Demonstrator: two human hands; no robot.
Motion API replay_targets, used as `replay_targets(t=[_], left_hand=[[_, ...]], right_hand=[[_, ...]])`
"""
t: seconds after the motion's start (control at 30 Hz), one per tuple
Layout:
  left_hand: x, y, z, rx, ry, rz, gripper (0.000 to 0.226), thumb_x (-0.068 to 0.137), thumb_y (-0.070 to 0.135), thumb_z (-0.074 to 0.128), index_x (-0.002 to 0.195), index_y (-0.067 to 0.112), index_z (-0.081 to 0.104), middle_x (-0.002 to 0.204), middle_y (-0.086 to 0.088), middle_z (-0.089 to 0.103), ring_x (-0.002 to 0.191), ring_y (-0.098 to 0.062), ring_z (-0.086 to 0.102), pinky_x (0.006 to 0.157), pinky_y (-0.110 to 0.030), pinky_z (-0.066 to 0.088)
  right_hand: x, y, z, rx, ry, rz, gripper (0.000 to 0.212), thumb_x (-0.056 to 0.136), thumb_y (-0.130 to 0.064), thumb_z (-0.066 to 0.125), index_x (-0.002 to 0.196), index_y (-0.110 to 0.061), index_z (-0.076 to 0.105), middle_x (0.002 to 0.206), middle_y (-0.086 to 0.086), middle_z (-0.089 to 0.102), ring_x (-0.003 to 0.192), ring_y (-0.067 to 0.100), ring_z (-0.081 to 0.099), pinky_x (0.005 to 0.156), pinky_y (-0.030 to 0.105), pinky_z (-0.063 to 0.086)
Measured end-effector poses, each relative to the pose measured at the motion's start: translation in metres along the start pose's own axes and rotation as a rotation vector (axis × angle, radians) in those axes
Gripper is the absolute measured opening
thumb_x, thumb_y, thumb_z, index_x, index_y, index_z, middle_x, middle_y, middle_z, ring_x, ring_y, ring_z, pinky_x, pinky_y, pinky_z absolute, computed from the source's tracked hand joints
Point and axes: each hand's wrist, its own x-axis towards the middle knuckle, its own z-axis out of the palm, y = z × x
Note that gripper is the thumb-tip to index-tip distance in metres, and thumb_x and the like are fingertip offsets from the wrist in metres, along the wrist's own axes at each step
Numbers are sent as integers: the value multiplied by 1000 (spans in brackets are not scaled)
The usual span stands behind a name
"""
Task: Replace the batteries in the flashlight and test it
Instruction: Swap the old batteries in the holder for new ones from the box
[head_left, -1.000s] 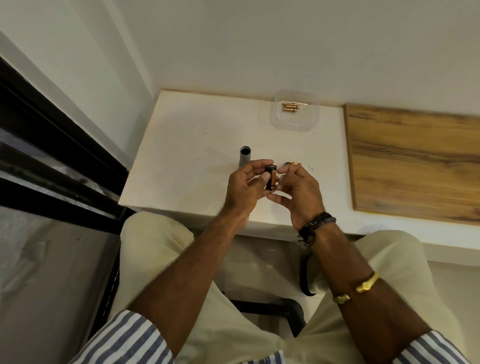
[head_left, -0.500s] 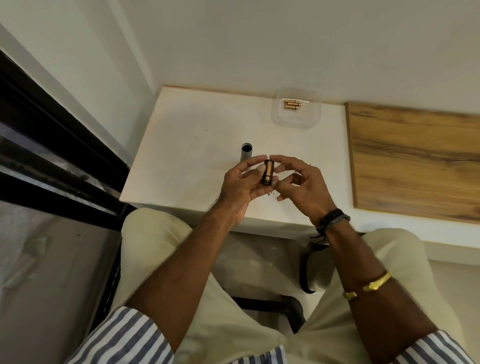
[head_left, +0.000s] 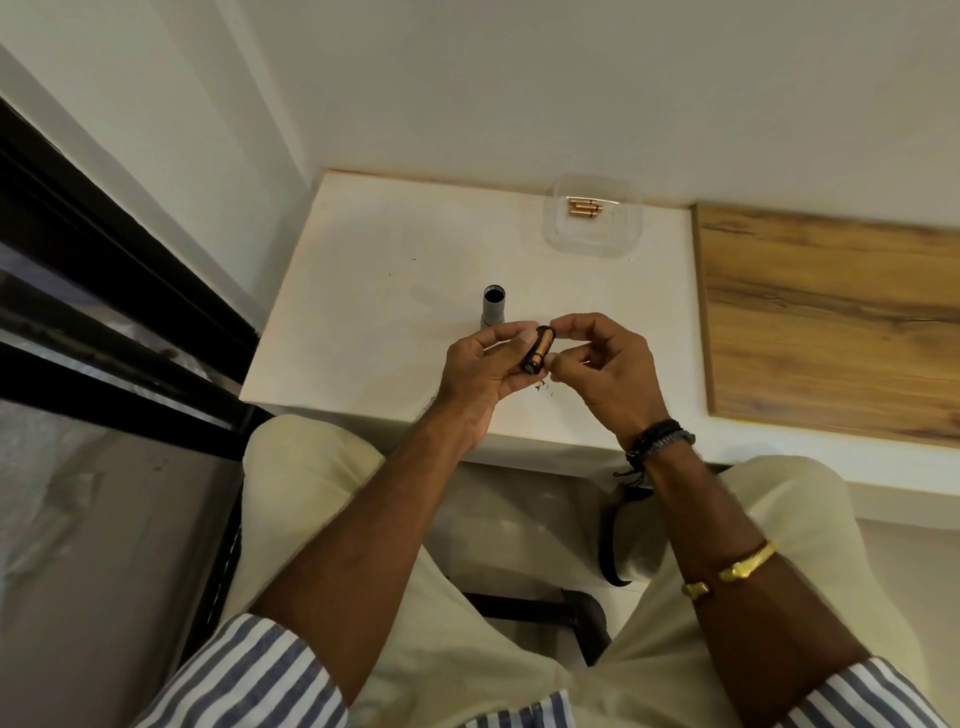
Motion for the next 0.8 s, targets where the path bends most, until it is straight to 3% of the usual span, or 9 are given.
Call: replay_targets(t=[0.17, 0.23, 0.4, 0.5, 0.6, 0.67, 0.8], left_hand=[[-1, 0, 0, -6, -31, 38, 26, 97, 4, 60, 123, 2, 66, 107, -11, 74, 96, -23, 74, 86, -41, 61], [-1, 0, -1, 5, -32, 51, 27, 98, 5, 60, 123, 2, 66, 107, -11, 74, 98, -25, 73, 89, -45, 59], [-2, -1, -1, 52, -25, 77, 27, 97, 4, 60, 123, 3, 66, 106, -11, 74, 98, -25, 73, 89, -45, 60], [-2, -2, 0, 116, -18, 106, 27, 97, 3, 60, 124, 3, 66, 108, -11, 75, 99, -25, 73, 90, -45, 59], [-2, -2, 1, 173, -21, 146, 26, 97, 1, 61, 122, 2, 67, 104, -9, 76, 96, -22, 74, 88, -44, 60], [-3, -2, 4, 185, -18, 161, 25, 96, 1, 61, 120, 1, 67, 103, -9, 76, 93, -21, 74, 87, -43, 60], [-2, -3, 9, 189, 7, 171, 22, 95, -1, 61, 117, 0, 67, 99, -8, 76, 87, -18, 74, 81, -37, 61]], right_hand=[[0, 0, 1, -53, 58, -53, 21, 86, -17, 79, 106, -19, 73, 96, -8, 75, 77, 5, 73, 78, 21, 59], [-1, 1, 3, -80, 62, -91, 21, 88, -17, 78, 108, -21, 73, 99, -11, 74, 79, -3, 70, 74, 11, 54], [-1, 3, 5, -126, 76, -126, 22, 89, -21, 77, 110, -22, 72, 103, -11, 71, 83, -10, 67, 70, 6, 51], [-2, 2, 4, -120, 84, -128, 17, 88, -23, 78, 103, -26, 71, 101, -12, 71, 84, -4, 69, 69, 11, 54], [0, 2, 5, -106, 96, -111, 7, 89, -24, 75, 96, -23, 71, 97, -5, 70, 83, 11, 72, 67, 34, 63], [1, 2, 5, -114, 116, -132, 4, 90, -20, 72, 92, -20, 69, 93, -4, 68, 81, 13, 71, 65, 42, 63], [-1, -1, 8, -183, 165, -220, 3, 87, -19, 69, 85, -20, 67, 87, -4, 64, 80, 10, 67, 64, 38, 60]])
